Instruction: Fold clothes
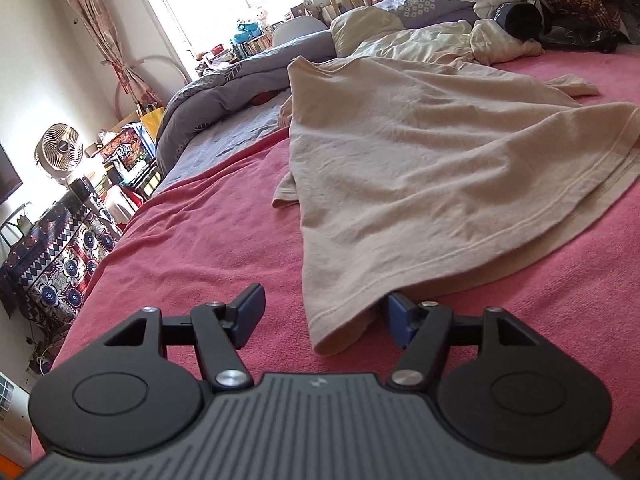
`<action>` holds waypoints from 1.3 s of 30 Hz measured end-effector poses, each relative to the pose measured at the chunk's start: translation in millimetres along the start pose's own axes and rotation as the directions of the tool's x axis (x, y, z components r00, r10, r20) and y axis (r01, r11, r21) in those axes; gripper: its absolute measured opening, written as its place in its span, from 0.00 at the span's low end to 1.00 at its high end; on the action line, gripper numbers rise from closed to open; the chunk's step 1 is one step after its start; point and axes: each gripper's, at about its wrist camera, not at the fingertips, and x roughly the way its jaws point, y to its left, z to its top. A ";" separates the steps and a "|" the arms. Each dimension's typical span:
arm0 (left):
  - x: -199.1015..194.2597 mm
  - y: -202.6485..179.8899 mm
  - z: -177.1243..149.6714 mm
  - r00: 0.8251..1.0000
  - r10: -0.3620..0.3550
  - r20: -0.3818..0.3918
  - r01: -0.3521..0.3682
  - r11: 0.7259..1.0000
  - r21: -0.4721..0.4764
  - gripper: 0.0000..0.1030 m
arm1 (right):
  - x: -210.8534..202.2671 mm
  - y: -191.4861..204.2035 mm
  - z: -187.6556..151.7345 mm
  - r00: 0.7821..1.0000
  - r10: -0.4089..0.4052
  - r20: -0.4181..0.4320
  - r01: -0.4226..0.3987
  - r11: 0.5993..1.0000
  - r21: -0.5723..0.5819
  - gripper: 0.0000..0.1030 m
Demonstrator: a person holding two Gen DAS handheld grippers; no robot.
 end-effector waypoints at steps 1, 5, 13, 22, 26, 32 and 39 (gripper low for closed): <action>-1.6 2.2 0.5 1.000 0.003 0.002 -0.003 1.000 -0.005 0.66 | 0.3 6.6 1.4 1.000 0.003 0.002 -0.003 0.999 -0.034 0.35; -5.3 13.4 1.9 1.000 0.006 0.007 -0.006 0.999 -0.034 0.66 | 1.3 19.7 5.2 1.000 0.009 0.020 -0.006 0.993 -0.119 0.44; -4.4 13.8 1.3 1.000 -0.014 0.000 0.014 0.998 -0.060 0.66 | 35.3 24.4 24.1 0.999 0.046 -0.012 -0.047 0.991 -0.125 0.03; -2.0 -13.0 5.7 0.994 -0.102 0.034 0.103 0.995 -0.015 0.66 | 16.5 -26.3 50.4 0.999 0.023 0.033 -0.028 0.985 0.172 0.05; 6.4 -19.4 13.3 0.994 -0.105 0.039 0.106 0.994 -0.030 0.66 | 7.4 -46.0 55.9 0.998 -0.015 0.057 0.001 0.969 0.245 0.05; 20.7 -20.0 16.5 1.000 -0.007 0.006 0.007 0.999 -0.036 0.66 | 16.6 -67.2 44.6 0.996 -0.085 0.016 0.074 0.933 0.351 0.05; 28.1 -15.4 14.1 0.999 0.036 0.016 -0.035 0.998 -0.051 0.67 | 21.5 -65.9 23.6 0.995 -0.080 -0.052 0.093 0.922 0.375 0.05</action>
